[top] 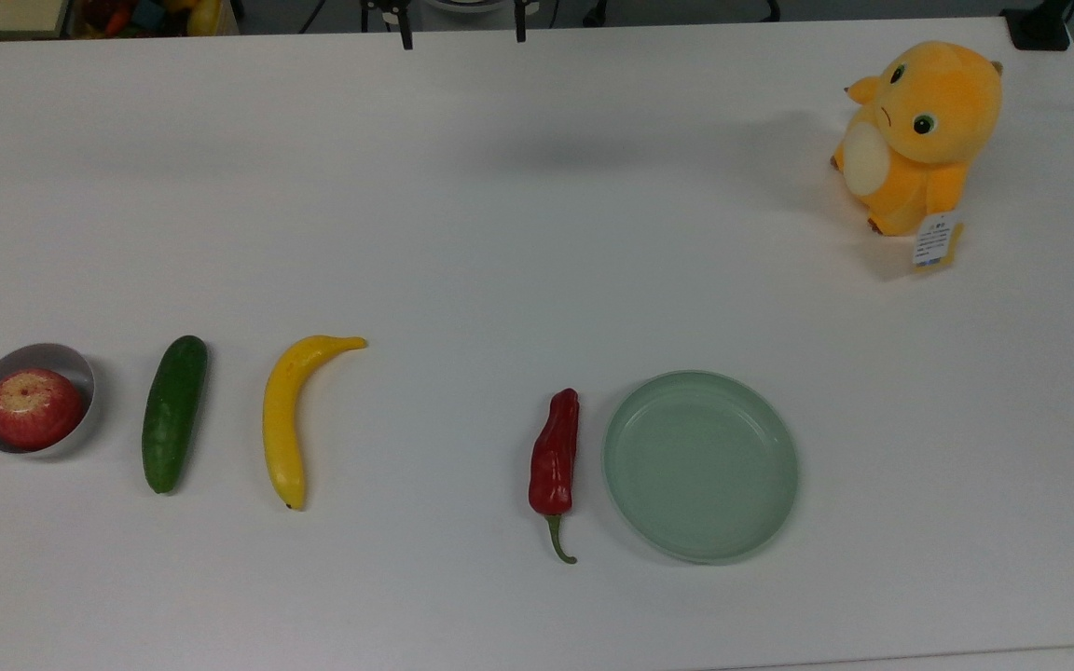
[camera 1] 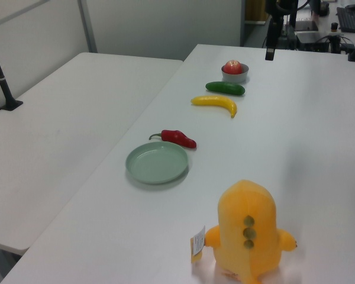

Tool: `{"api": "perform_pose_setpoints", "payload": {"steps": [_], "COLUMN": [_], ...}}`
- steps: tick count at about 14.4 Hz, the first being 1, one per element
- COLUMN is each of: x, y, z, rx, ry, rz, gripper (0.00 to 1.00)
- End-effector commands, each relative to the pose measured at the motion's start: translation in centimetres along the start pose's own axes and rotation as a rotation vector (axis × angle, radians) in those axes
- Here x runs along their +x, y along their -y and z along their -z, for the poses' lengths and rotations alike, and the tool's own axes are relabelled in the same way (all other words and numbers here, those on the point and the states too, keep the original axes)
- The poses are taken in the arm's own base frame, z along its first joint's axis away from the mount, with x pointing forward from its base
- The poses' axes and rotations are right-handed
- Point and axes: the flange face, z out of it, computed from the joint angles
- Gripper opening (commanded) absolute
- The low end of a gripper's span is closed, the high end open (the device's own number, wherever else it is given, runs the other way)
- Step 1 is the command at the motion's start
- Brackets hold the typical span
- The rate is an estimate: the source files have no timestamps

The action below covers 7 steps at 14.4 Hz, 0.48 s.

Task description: Red apple placed in the center of the desktop

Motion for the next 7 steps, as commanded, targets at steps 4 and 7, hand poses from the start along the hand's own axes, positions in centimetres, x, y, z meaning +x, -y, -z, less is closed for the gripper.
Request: {"api": "perform_pose_setpoints", "payload": {"steps": [4,7], "x": [1.3,2.5], "y": [-6.9,-10.6], "z": [0.8,0.9], "rx": [-0.022,-0.045], "ry": [-0.037,-0.095], "rz": [-0.027,-0.021], "gripper": [1.00,1.00]}}
